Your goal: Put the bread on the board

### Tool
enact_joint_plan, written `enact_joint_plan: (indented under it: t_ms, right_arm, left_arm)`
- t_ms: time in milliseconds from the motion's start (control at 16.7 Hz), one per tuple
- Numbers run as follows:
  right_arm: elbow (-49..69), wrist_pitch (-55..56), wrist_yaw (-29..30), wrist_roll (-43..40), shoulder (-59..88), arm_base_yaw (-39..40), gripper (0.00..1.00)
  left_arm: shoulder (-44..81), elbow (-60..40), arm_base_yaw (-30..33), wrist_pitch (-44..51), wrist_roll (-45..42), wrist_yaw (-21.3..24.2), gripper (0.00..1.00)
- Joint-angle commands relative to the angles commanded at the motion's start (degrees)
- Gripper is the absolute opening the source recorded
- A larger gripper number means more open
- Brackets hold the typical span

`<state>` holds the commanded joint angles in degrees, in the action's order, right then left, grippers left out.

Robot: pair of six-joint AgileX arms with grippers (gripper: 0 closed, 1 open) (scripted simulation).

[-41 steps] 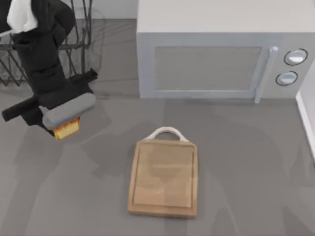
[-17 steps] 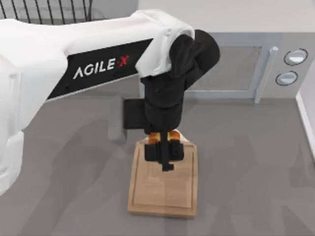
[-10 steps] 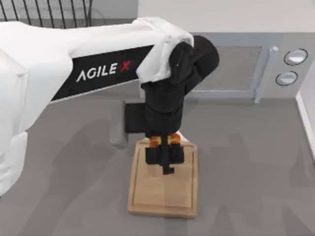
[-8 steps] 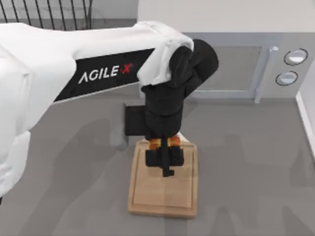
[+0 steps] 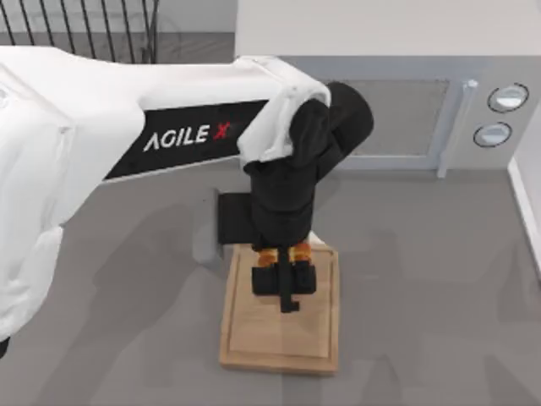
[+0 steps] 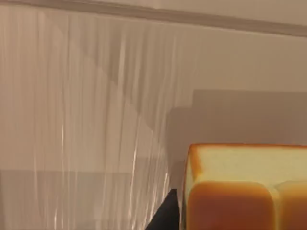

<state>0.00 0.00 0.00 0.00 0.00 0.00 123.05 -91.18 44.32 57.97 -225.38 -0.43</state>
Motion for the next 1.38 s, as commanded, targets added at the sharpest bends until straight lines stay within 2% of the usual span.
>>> enact_joint_plan:
  t_ms: [300,1080,1380]
  right_arm:
    - [0.0,0.0,0.0,0.0,0.0,0.0,1.0]
    - [0.0,0.0,0.0,0.0,0.0,0.0,1.0]
    - [0.0,0.0,0.0,0.0,0.0,0.0,1.0]
  left_arm:
    - [0.4,0.4,0.0,-0.3,0.0,0.0,0.0]
    - [0.4,0.4,0.0,-0.3,0.0,0.0,0.98]
    - [0.4,0.4,0.0,-0.3,0.0,0.0,1.0]
